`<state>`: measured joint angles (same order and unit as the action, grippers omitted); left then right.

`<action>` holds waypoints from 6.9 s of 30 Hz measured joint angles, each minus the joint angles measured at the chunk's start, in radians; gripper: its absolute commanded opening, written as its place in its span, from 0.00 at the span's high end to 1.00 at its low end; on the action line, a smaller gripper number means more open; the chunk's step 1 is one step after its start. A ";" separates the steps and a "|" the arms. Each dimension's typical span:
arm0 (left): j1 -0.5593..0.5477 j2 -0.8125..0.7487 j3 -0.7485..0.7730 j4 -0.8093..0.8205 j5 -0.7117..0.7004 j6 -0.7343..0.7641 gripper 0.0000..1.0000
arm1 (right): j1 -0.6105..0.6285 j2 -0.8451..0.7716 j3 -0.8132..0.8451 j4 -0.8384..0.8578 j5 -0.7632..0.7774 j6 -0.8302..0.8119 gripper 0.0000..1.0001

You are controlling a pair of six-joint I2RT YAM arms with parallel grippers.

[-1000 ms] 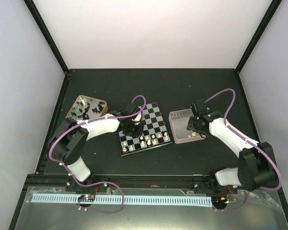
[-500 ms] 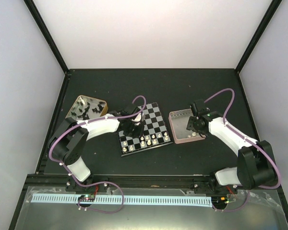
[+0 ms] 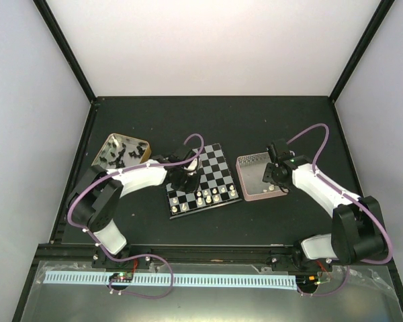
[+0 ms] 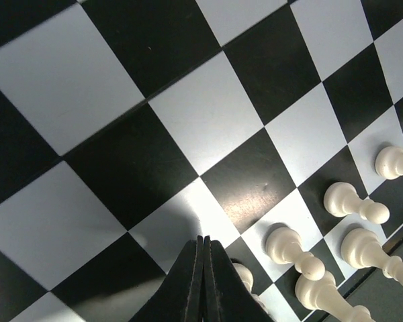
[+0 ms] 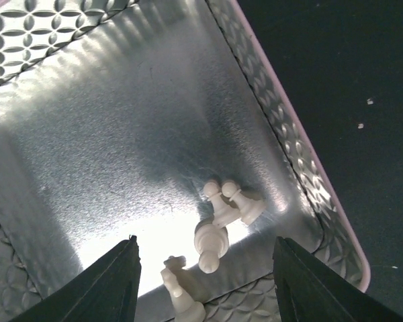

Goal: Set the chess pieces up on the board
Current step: Pick up the chess piece from the storage box, then place the chess piece on the chessboard, then pick up the chess piece from the storage box.

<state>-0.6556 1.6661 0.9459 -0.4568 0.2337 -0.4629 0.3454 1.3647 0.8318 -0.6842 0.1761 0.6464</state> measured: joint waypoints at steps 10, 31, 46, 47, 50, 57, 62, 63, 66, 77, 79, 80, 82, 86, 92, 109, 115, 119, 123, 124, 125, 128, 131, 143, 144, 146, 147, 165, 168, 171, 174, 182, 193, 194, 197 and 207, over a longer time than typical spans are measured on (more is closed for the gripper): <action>0.001 -0.107 0.000 -0.015 -0.095 0.000 0.97 | -0.016 0.073 0.022 -0.012 -0.019 -0.017 0.63; 0.028 -0.293 0.000 -0.029 -0.187 0.000 0.93 | -0.016 0.155 0.060 -0.028 -0.042 -0.064 0.99; 0.054 -0.584 -0.092 0.049 -0.342 -0.027 0.73 | 0.138 0.047 0.252 -0.036 -0.206 -0.082 0.99; 0.055 -0.609 -0.107 0.063 -0.354 -0.029 0.72 | 0.166 0.052 0.272 -0.035 -0.211 -0.083 0.99; 0.055 -0.681 -0.142 0.089 -0.396 -0.043 0.68 | 0.280 0.105 0.356 -0.028 -0.216 -0.087 0.99; 0.061 -0.854 -0.229 0.142 -0.556 -0.085 0.52 | 0.506 0.304 0.499 -0.024 -0.208 -0.104 0.99; 0.063 -0.953 -0.277 0.166 -0.653 -0.103 0.50 | 0.599 0.410 0.563 -0.057 -0.186 -0.128 0.98; 0.064 -0.964 -0.282 0.167 -0.665 -0.106 0.50 | 0.615 0.424 0.575 -0.067 -0.180 -0.134 0.98; 0.067 -0.976 -0.285 0.167 -0.694 -0.117 0.50 | 0.658 0.457 0.613 -0.096 -0.157 -0.152 0.98; 0.068 -1.022 -0.287 0.166 -0.744 -0.145 0.49 | 0.769 0.566 0.689 -0.170 -0.092 -0.192 0.97; 0.068 -1.025 -0.287 0.166 -0.747 -0.146 0.49 | 0.776 0.584 0.687 -0.179 -0.087 -0.196 0.96; 0.069 -1.025 -0.288 0.165 -0.748 -0.147 0.49 | 0.776 0.591 0.686 -0.181 -0.086 -0.198 0.96; 0.071 -1.025 -0.288 0.164 -0.749 -0.151 0.49 | 0.776 0.602 0.686 -0.182 -0.084 -0.200 0.96; 0.073 -1.025 -0.292 0.158 -0.750 -0.158 0.49 | 0.776 0.621 0.686 -0.183 -0.085 -0.203 0.95; 0.073 -1.025 -0.294 0.151 -0.750 -0.160 0.49 | 0.778 0.645 0.686 -0.181 -0.084 -0.203 0.95; 0.074 -1.025 -0.294 0.150 -0.750 -0.161 0.49 | 0.780 0.666 0.682 -0.172 -0.080 -0.196 0.73; 0.074 -1.025 -0.294 0.150 -0.749 -0.161 0.48 | 0.780 0.639 0.682 -0.176 -0.072 -0.193 0.73; 0.074 -1.025 -0.294 0.150 -0.749 -0.161 0.48 | 0.772 0.550 0.681 -0.172 -0.045 -0.179 0.73; 0.079 -1.025 -0.294 0.150 -0.749 -0.161 0.47 | 0.733 0.404 0.652 -0.136 -0.001 -0.153 0.69; 0.079 -1.025 -0.294 0.150 -0.748 -0.161 0.46 | 0.723 0.362 0.631 -0.121 0.012 -0.145 0.68; 0.079 -1.025 -0.294 0.150 -0.746 -0.161 0.46 | 0.693 0.330 0.612 -0.113 0.027 -0.135 0.66; 0.080 -1.025 -0.294 0.151 -0.732 -0.159 0.45 | 0.603 0.243 0.527 -0.095 0.066 -0.109 0.64; 0.080 -1.015 -0.294 0.154 -0.709 -0.154 0.45 | 0.494 0.197 0.435 -0.089 0.090 -0.085 0.60; 0.086 -0.930 -0.294 0.175 -0.627 -0.134 0.43 | 0.147 0.146 0.133 -0.057 0.090 -0.051 0.47; 0.087 -0.924 -0.294 0.175 -0.623 -0.133 0.43 | 0.133 0.156 0.125 -0.049 0.088 -0.053 0.47; 0.087 -0.915 -0.294 0.175 -0.613 -0.131 0.43 | 0.106 0.181 0.119 -0.032 0.083 -0.057 0.47; 0.089 -0.911 -0.294 0.176 -0.608 -0.128 0.43 | 0.095 0.195 0.119 -0.022 0.083 -0.061 0.47; 0.100 -0.898 -0.293 0.176 -0.587 -0.113 0.43 | 0.000 0.360 0.171 0.054 0.040 -0.174 0.63; 0.100 -0.898 -0.293 0.176 -0.587 -0.113 0.43 | -0.016 0.373 0.182 0.063 0.030 -0.179 0.63; 0.100 -0.898 -0.293 0.175 -0.586 -0.113 0.43 | -0.033 0.381 0.188 0.068 0.013 -0.187 0.63; 0.100 -0.898 -0.293 0.175 -0.584 -0.113 0.43 | -0.042 0.381 0.188 0.072 -0.006 -0.192 0.63; 0.106 -0.898 -0.293 0.175 -0.580 -0.113 0.43 | -0.045 0.377 0.187 0.080 -0.093 -0.194 0.63; 0.106 -0.883 -0.293 0.175 -0.568 -0.113 0.43 | -0.045 0.362 0.175 0.069 -0.151 -0.169 0.71; 0.106 -0.882 -0.293 0.175 -0.568 -0.113 0.43 | -0.045 0.362 0.175 0.068 -0.152 -0.168 0.73; 0.107 -0.879 -0.293 0.175 -0.565 -0.113 0.43 | -0.045 0.362 0.175 0.063 -0.153 -0.171 0.75; 0.107 -0.879 -0.293 0.175 -0.561 -0.113 0.43 | -0.044 0.395 0.216 0.033 -0.111 -0.193 0.72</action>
<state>-0.5488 0.7876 0.6525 -0.2817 -0.3275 -0.5762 0.3012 1.7596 1.0481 -0.6510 0.0647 0.4534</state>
